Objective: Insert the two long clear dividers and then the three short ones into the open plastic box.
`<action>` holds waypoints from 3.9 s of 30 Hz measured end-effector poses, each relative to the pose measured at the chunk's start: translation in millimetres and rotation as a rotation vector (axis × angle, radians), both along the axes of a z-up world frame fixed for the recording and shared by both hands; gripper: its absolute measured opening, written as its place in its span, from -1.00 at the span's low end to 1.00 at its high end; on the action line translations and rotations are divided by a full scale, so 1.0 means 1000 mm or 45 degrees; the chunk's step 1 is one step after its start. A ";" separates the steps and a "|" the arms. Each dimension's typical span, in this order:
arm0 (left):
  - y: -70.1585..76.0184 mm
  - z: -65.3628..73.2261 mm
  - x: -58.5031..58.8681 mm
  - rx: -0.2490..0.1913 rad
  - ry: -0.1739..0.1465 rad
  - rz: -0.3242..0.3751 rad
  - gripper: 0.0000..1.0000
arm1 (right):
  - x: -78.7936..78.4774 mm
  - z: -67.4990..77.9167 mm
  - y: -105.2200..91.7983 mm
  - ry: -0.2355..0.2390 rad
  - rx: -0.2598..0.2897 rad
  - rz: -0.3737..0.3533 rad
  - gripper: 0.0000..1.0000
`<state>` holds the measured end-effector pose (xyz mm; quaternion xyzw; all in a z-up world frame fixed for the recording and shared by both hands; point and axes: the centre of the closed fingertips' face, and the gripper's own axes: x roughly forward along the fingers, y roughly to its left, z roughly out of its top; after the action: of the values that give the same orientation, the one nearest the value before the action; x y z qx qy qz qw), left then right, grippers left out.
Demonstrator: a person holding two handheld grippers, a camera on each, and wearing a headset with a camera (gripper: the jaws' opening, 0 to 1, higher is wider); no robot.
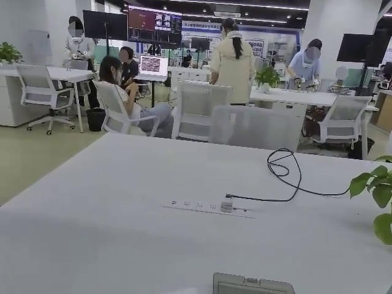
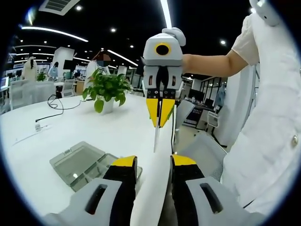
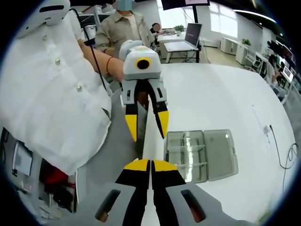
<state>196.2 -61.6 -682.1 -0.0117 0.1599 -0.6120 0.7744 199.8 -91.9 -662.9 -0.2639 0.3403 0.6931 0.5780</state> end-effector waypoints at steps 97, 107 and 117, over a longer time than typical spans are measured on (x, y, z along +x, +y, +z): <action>0.062 -0.045 0.015 0.072 0.045 0.214 0.80 | 0.072 -0.130 -0.006 -0.160 -0.261 -0.018 -0.95; 0.064 -0.046 0.014 0.075 0.049 0.218 0.80 | 0.072 -0.144 -0.005 -0.190 -0.255 -0.016 -0.95; 0.064 -0.046 0.014 0.072 0.054 0.222 0.80 | 0.072 -0.155 -0.005 -0.193 -0.259 -0.022 -0.94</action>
<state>210.3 2.5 -727.8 -0.0167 0.1917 -0.5373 0.8212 271.5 -96.5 -817.7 -0.3699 0.3664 0.6281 0.5782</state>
